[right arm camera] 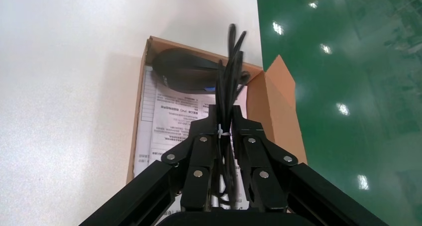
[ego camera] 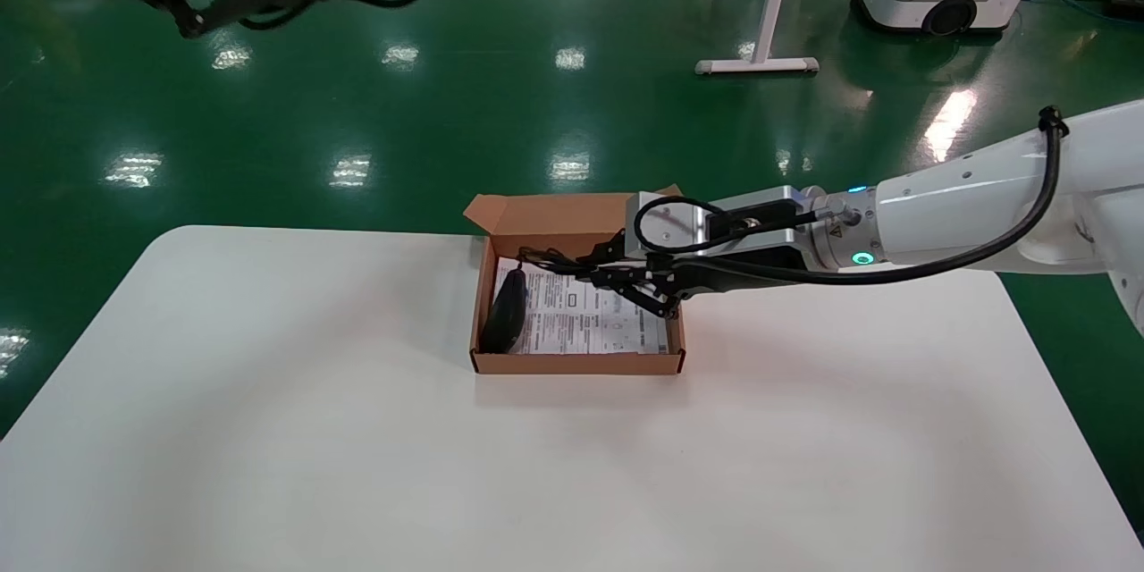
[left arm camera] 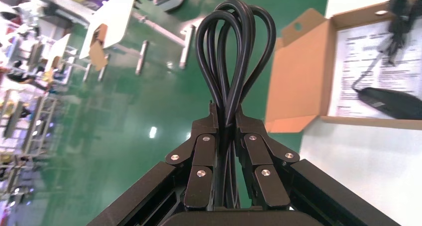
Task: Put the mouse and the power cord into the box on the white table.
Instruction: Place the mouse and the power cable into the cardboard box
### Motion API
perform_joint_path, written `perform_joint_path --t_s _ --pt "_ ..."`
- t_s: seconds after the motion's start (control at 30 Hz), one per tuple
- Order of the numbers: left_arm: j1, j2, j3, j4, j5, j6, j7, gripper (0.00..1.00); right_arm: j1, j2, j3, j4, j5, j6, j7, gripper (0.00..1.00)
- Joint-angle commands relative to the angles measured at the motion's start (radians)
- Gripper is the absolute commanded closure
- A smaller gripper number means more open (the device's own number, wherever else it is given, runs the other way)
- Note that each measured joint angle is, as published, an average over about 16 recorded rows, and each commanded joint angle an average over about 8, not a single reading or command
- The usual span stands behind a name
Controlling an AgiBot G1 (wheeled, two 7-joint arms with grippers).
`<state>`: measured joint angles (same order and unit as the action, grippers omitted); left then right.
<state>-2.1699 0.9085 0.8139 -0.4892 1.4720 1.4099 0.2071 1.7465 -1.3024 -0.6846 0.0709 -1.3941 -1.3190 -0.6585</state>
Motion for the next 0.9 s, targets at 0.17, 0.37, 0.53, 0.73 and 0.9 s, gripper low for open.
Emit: perform_joint_path --t_s 0.17,0.37,0.53,0.73,0.9 --pt "0.016 0.018 0.005 -0.009 -0.003 0.013 -0.007 1.0 0.007 -0.005 0.001 -0.022 0.001 -0.003 -0.014 0.0" --pt "0.033 0.031 0.006 -0.012 -0.01 0.016 -0.008 1.0 0.015 -0.005 0.002 -0.035 0.004 -0.006 -0.023 0.0" --pt "0.045 0.045 0.008 -0.011 -0.013 0.017 -0.005 1.0 0.043 0.012 0.011 -0.041 0.016 0.003 -0.026 0.0" --pt "0.101 0.077 0.001 0.014 -0.048 0.029 -0.007 1.0 0.091 0.06 0.029 -0.053 0.041 0.026 -0.024 0.0" --pt "0.21 0.165 -0.003 0.063 -0.093 0.029 0.014 1.0 0.124 0.143 0.035 -0.077 0.049 0.017 -0.008 0.0"
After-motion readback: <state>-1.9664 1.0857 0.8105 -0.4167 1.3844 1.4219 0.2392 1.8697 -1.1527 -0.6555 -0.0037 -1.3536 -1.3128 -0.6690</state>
